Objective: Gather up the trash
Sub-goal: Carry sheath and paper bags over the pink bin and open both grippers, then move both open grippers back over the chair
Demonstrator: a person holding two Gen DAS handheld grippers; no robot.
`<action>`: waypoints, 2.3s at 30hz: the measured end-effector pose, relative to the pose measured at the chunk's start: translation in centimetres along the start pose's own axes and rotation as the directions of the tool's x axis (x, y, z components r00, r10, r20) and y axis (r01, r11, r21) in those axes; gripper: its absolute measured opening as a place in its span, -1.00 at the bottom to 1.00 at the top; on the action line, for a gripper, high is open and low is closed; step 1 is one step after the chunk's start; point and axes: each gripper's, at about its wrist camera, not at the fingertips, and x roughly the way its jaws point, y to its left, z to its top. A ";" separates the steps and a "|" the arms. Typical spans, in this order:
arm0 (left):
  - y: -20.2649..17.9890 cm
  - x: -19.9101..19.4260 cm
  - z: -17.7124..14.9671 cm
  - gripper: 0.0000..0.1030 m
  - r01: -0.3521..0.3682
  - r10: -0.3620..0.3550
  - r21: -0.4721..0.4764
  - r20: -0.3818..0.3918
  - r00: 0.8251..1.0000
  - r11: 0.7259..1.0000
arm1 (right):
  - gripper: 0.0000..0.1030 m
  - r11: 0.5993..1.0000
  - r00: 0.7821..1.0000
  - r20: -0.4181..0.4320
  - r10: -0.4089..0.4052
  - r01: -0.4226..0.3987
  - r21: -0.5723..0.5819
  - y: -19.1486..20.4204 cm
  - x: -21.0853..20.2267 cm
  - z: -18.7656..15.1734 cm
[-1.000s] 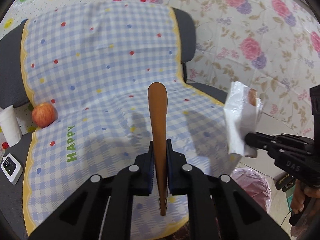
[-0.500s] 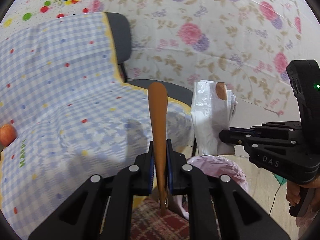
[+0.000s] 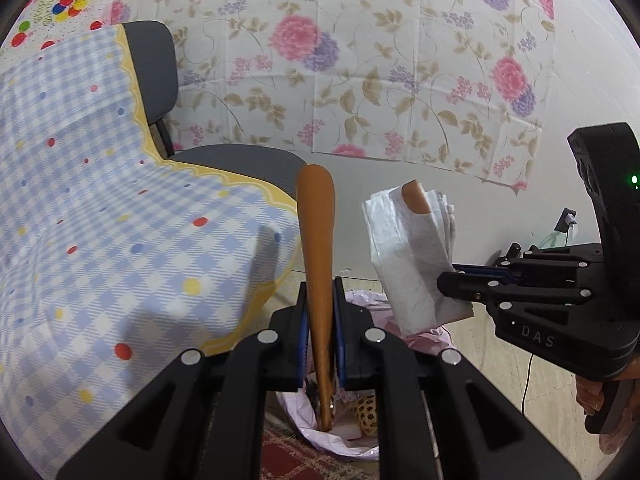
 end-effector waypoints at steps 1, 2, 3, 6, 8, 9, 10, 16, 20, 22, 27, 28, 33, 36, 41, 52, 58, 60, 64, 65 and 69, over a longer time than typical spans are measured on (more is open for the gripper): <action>-0.2 0.4 0.1 -0.81 0.008 -0.008 0.005 -0.009 1.000 1.000 | -0.80 1.000 1.000 -0.005 -0.005 0.005 0.006 -0.3 0.3 -0.1; -0.4 0.8 0.1 -0.80 0.012 -0.012 0.007 -0.021 1.000 1.000 | -0.78 1.000 1.000 -0.014 -0.005 0.005 0.010 -0.6 0.7 -0.1; -0.5 1.1 0.1 -0.73 0.010 -0.009 0.007 -0.036 0.999 1.000 | -0.71 1.000 1.000 -0.030 -0.003 0.003 0.016 -0.9 1.2 -0.3; -0.5 1.6 0.0 -0.14 0.008 -0.008 -0.004 -0.060 0.998 1.000 | -0.37 1.000 0.999 -0.048 -0.003 0.004 0.028 -1.4 1.8 -0.8; -0.4 1.4 -0.1 -0.10 0.005 -0.005 0.001 -0.059 0.998 1.000 | -0.34 0.999 0.999 -0.049 -0.002 0.004 0.035 -1.7 1.8 -1.0; -0.3 1.4 -0.1 -0.09 -0.002 0.002 0.002 -0.063 0.998 1.000 | -0.34 0.999 0.999 -0.045 -0.003 0.004 0.041 -1.9 1.6 -1.0; -0.1 1.2 -0.1 -0.09 -0.006 0.006 -0.003 -0.065 0.998 1.000 | -0.34 0.999 0.999 -0.037 -0.004 0.005 0.048 -2.1 1.4 -0.9; 1.1 -0.4 0.6 -0.04 -0.037 0.035 -0.048 -0.047 0.998 0.998 | -0.25 0.996 1.000 0.021 -0.001 0.000 0.084 -2.7 -0.7 0.2; 2.2 -2.4 1.2 0.20 -0.073 0.072 -0.059 -0.021 0.997 0.996 | 0.03 0.995 0.998 0.053 0.036 -0.040 0.091 -2.0 -2.0 1.6; 3.1 -3.6 1.6 0.30 -0.103 0.103 -0.073 -0.008 0.995 0.992 | 0.28 0.996 0.997 0.068 0.049 -0.054 0.077 -1.1 -2.7 2.4; 6.0 -6.0 2.2 0.54 -0.212 0.208 -0.120 -0.045 0.977 0.970 | 0.71 0.996 0.990 0.113 0.086 -0.090 0.028 2.0 -4.3 4.6; 6.5 -6.5 2.2 0.59 -0.237 0.233 -0.129 -0.050 0.971 0.963 | 0.71 0.996 0.989 0.121 0.090 -0.093 0.016 2.5 -4.6 5.0; 8.6 -8.6 2.2 0.84 -0.308 0.300 -0.163 -0.069 0.951 0.937 | 0.76 0.994 0.982 0.159 0.103 -0.096 -0.048 5.3 -5.7 6.9; 9.6 -9.9 2.3 0.87 -0.349 0.342 -0.174 -0.073 0.937 0.921 | 0.76 0.992 0.978 0.173 0.115 -0.104 -0.075 6.5 -6.2 7.9; 11.4 -11.4 2.2 0.87 -0.407 0.396 -0.210 -0.092 0.913 0.889 | 0.78 0.985 0.972 0.188 0.138 -0.115 -0.127 8.8 -7.0 9.4; 15.7 -16.5 0.8 0.87 -0.503 0.499 -0.318 -0.100 0.861 0.804 | 0.84 0.958 0.949 0.228 0.219 -0.164 -0.236 15.1 -8.8 11.0; 17.6 -18.8 -0.5 0.87 -0.551 0.547 -0.356 -0.121 0.828 0.755 | 0.84 0.944 0.941 0.217 0.261 -0.202 -0.260 17.3 -8.4 11.4; 18.2 -19.3 -0.7 0.87 -0.560 0.556 -0.368 -0.127 0.821 0.742 | 0.84 0.941 0.939 0.215 0.269 -0.209 -0.265 17.8 -8.3 11.6; 18.8 -19.9 -1.0 0.87 -0.569 0.567 -0.382 -0.130 0.813 0.728 | 0.84 0.937 0.936 0.211 0.281 -0.219 -0.273 18.5 -8.1 11.8; 18.9 -20.0 -1.0 0.87 -0.571 0.569 -0.384 -0.131 0.812 0.726 | 0.84 0.936 0.936 0.208 0.283 -0.222 -0.275 18.6 -8.0 11.7; 19.2 -20.2 -1.0 0.87 -0.572 0.572 -0.393 -0.130 0.810 0.720 | 0.84 0.934 0.937 0.200 0.285 -0.225 -0.279 18.9 -7.7 11.7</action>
